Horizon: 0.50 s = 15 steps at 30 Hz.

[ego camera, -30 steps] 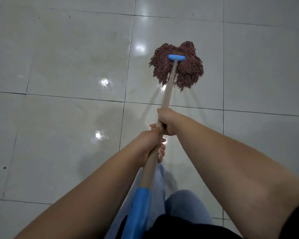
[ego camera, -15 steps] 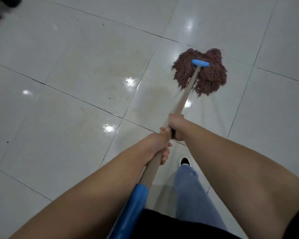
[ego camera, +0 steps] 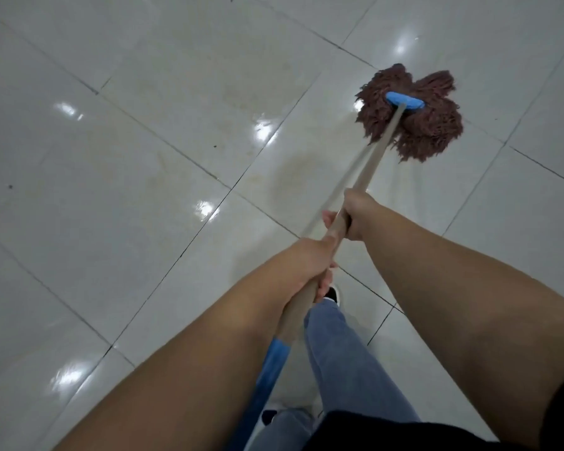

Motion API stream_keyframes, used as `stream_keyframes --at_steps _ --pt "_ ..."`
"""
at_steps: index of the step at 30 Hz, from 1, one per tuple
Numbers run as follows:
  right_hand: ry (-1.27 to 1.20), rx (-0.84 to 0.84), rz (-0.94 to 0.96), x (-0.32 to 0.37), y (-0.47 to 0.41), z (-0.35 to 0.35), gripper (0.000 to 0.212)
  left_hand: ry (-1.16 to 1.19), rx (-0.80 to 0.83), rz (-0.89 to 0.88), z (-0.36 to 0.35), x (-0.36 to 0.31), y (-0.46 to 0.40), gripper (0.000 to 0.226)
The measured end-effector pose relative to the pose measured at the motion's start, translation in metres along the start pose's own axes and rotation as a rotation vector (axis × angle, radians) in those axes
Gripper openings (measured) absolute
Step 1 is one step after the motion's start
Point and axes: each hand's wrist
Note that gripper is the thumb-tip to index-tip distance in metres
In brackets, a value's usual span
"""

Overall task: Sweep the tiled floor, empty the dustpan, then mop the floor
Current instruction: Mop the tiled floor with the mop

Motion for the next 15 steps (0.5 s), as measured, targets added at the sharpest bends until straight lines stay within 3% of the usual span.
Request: stream_keyframes --at_steps 4,8,13,15 --pt "0.039 0.06 -0.004 -0.079 0.038 -0.04 0.036 -0.035 -0.046 -0.056 0.038 0.095 0.018 0.05" --pt "0.102 0.201 -0.039 -0.179 0.094 -0.075 0.025 -0.04 -0.129 0.011 0.068 0.208 0.05 0.052" --pt "0.379 0.44 -0.139 -0.309 0.159 -0.113 0.048 0.009 -0.216 0.17 0.1 0.359 0.112 0.05" --pt "0.452 0.485 -0.161 -0.358 0.187 -0.126 0.045 0.038 -0.243 0.217 0.105 0.412 0.137 0.049"
Point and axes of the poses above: each hand's wrist, its own y-axis away from the middle knuckle, its own z-axis out of the back of the hand, x = y × z, and after that the axes turned 8 degrees about -x, right-handed
